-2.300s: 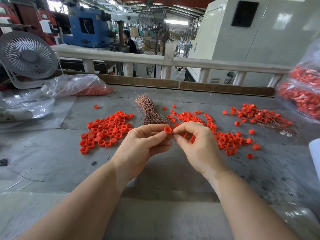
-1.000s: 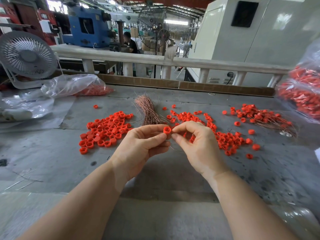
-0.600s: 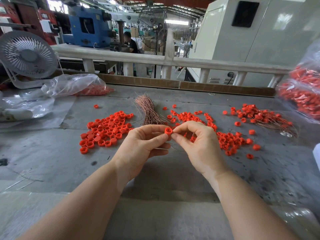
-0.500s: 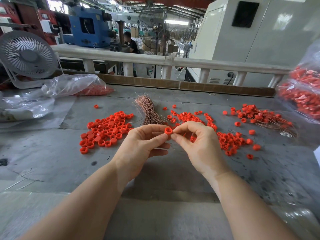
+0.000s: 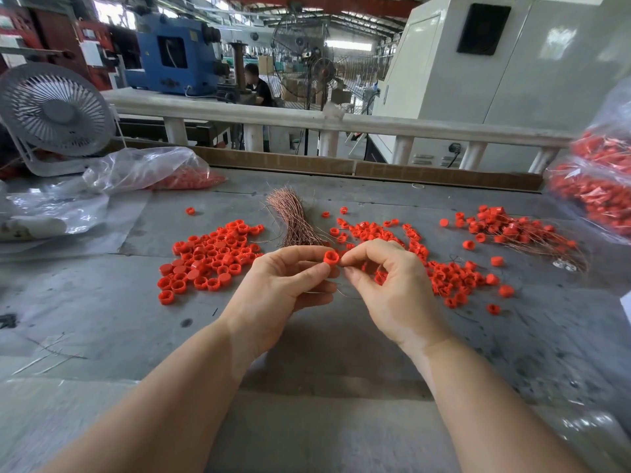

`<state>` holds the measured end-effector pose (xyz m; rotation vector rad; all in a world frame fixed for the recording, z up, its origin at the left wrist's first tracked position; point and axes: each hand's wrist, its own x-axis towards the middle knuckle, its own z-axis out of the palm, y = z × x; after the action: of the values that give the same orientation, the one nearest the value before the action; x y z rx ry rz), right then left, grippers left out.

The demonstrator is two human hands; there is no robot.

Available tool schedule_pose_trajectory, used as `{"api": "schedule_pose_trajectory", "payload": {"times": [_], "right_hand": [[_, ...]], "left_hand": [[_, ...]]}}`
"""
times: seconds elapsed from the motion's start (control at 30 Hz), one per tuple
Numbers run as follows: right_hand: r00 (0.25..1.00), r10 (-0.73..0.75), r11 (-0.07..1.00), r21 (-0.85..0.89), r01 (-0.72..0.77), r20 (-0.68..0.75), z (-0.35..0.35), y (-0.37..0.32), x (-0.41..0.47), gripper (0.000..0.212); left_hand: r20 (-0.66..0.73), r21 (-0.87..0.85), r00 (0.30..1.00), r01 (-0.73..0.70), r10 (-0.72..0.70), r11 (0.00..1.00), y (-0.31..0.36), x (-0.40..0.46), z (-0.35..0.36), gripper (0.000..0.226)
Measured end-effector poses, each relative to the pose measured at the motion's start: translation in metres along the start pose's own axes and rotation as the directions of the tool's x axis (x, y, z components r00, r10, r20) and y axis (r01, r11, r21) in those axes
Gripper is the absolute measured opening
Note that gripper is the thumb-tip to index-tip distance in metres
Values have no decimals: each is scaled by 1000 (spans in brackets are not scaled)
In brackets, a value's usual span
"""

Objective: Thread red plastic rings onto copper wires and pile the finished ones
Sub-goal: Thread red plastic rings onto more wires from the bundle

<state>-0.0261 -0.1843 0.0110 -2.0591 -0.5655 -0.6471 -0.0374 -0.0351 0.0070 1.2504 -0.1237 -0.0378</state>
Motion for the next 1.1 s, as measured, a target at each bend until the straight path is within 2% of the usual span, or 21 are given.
{"api": "schedule_pose_trajectory", "payload": {"times": [0.17,0.9,1.1], "right_hand": [[1000,-14,1000,-18,14,-3,0,1,0,16],[998,-54,996,-66,53,-22,2,6,-1,19],[996,-86,989,-126,82,-29,1,6,0,16]], "left_hand": [[41,-129,997,68,-63,989,1,2,-1,16],[88,-226,984,168,-152,959,3,0,0,15],[78,-234,981,192,-178,953,6,0,-1,17]]}}
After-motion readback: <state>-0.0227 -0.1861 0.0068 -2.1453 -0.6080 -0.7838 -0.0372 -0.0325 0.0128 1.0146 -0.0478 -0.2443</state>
